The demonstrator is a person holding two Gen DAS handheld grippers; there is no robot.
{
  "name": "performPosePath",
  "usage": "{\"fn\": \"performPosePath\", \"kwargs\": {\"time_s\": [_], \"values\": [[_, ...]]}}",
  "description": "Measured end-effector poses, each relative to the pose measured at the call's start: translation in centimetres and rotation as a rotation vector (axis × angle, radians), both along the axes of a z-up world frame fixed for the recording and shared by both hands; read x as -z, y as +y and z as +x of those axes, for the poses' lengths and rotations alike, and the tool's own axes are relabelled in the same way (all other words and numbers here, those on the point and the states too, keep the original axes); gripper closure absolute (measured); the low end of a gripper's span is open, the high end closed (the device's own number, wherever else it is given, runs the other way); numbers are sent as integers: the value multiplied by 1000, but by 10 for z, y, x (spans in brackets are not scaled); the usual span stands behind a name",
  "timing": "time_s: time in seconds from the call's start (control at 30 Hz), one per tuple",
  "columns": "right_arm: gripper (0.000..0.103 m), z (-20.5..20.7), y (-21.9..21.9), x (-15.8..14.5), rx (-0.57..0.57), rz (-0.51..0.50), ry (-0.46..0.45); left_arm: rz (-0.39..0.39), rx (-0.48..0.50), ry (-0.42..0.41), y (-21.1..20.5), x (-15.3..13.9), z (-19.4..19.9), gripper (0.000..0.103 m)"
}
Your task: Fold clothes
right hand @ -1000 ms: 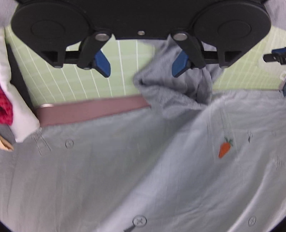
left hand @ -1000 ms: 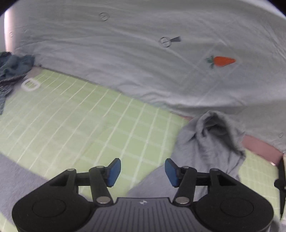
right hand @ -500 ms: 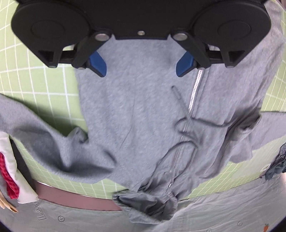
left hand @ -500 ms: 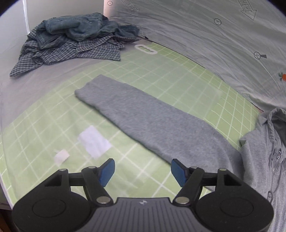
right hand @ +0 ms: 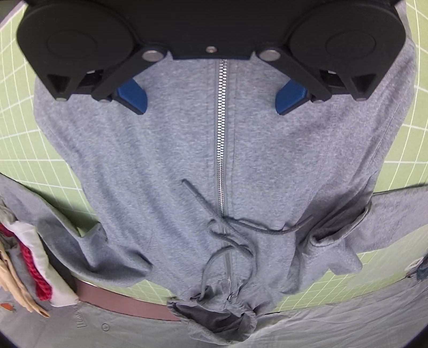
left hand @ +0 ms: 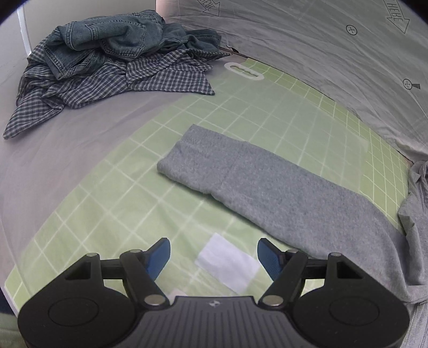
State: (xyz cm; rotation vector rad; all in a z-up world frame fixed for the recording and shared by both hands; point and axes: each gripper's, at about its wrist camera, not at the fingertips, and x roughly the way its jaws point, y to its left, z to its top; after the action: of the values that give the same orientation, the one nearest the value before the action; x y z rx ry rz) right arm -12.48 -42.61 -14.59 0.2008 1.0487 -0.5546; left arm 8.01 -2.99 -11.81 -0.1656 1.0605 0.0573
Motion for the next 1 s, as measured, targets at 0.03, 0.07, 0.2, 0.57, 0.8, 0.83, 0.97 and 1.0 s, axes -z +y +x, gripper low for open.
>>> {"fn": "performPosePath", "kwargs": {"time_s": [0.03, 0.07, 0.2, 0.57, 0.8, 0.83, 0.97, 1.0], "values": [[0, 1, 3, 0, 32, -9, 2, 1, 7, 1, 5, 2, 8, 30], [0, 1, 6, -1, 62, -15, 4, 4, 14, 2, 11, 5, 17, 30], [0, 0, 17, -4, 171, -33, 8, 9, 42, -2, 26, 12, 48, 30], [0, 12, 61, -18, 232, -70, 39, 1, 118, -19, 35, 23, 96, 40], [0, 16, 70, -22, 257, -93, 68, 4, 96, -66, 57, 22, 108, 92], [0, 17, 71, -22, 259, -94, 72, 33, 76, -81, 62, 21, 111, 92], [0, 21, 74, -23, 259, -92, 76, 95, -38, -118, 102, 14, 131, 93], [0, 22, 74, -23, 257, -93, 75, 109, -68, -127, 114, 12, 138, 93]]}}
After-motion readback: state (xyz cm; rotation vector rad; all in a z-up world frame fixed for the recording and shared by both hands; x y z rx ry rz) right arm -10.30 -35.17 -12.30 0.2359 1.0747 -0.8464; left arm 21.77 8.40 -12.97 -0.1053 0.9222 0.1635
